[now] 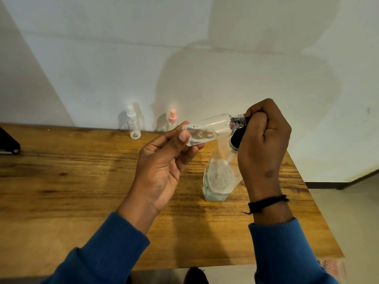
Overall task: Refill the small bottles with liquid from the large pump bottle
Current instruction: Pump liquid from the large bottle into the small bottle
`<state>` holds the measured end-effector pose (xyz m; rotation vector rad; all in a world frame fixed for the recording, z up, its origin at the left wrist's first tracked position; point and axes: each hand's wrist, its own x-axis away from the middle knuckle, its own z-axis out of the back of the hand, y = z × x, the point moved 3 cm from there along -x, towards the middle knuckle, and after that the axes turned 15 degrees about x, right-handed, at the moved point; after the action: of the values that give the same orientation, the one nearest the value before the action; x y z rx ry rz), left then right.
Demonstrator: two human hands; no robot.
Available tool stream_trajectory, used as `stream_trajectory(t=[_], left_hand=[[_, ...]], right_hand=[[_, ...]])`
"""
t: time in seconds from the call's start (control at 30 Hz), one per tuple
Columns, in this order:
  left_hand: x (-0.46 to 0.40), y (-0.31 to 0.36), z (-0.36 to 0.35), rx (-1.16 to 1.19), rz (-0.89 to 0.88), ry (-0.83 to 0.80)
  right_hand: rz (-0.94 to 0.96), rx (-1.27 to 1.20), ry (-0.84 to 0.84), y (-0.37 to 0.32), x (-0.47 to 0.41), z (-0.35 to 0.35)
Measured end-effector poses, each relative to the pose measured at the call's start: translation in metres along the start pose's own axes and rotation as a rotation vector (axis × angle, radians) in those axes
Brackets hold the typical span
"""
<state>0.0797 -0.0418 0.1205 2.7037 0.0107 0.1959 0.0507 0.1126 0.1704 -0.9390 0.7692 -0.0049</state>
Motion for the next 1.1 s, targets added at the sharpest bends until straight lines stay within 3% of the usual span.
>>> stream_trajectory(t=[1.1], left_hand=[[-0.0004,-0.0005,0.0007,0.001,-0.003,0.007]], right_hand=[[-0.026,-0.049,-0.004,-0.0007,0.0017,-0.0016]])
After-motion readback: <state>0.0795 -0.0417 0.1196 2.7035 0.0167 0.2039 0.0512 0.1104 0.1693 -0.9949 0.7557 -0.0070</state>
